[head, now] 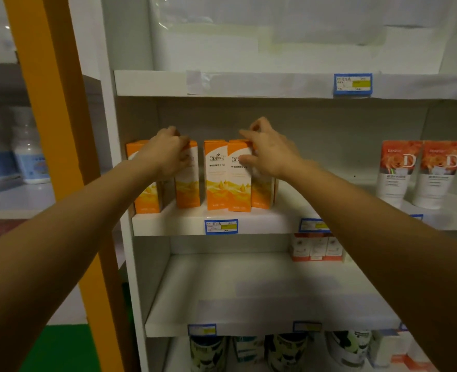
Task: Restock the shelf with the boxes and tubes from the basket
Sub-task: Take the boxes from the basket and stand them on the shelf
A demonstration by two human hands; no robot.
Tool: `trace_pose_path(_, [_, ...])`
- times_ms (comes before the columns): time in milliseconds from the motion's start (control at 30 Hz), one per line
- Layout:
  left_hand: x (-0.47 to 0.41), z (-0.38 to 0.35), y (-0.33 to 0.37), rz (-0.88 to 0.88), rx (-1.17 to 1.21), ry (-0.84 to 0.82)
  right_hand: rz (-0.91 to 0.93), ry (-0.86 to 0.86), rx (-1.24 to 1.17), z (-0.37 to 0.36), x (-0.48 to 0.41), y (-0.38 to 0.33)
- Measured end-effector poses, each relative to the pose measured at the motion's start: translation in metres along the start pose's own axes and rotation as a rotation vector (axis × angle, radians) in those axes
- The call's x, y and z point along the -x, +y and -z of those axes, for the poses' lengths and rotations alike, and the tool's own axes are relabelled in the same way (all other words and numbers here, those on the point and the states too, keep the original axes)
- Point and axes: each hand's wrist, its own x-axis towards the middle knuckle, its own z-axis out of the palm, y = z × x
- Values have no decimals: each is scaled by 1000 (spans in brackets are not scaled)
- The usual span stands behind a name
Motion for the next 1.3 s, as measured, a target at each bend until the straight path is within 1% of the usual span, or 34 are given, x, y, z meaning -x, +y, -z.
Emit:
trace_pose_path(100, [6,5,6,-7,-39,13,8,85,-55,2,11,2])
trace_pose_path(167, [14,8,11,-30,-53,72,23,143,-86,3,22,5])
trace_pose_path(267, [34,7,23,-146,-45,196,21,163,-110,0,43,11])
trace_pose_path(367, [61,-9,36,-275,-41,222,5,140,-114,-14,71,19])
trace_pose_path(533, [102,-57,50,-353,-18,75,-4,4,-123,-53,122,34])
trace_pose_path(700, [141,-120,62,-289,42,-123,21,-116,-167,-104,176,49])
trace_pose_path(833, [170,-177,69,-252,85,-244,-27,-220,-211,-154,220,58])
trace_pose_path(1033, [228,-271,77,-167,170,-436,-104,-428,-254,-241,293,67])
trace_pose_path(1167, [274,-332,80,-152,200,-561,-182,-623,-300,-294,347,74])
trace_pose_path(1300, [315,-381,89,-111,205,-715,-218,-802,-256,-340,395,83])
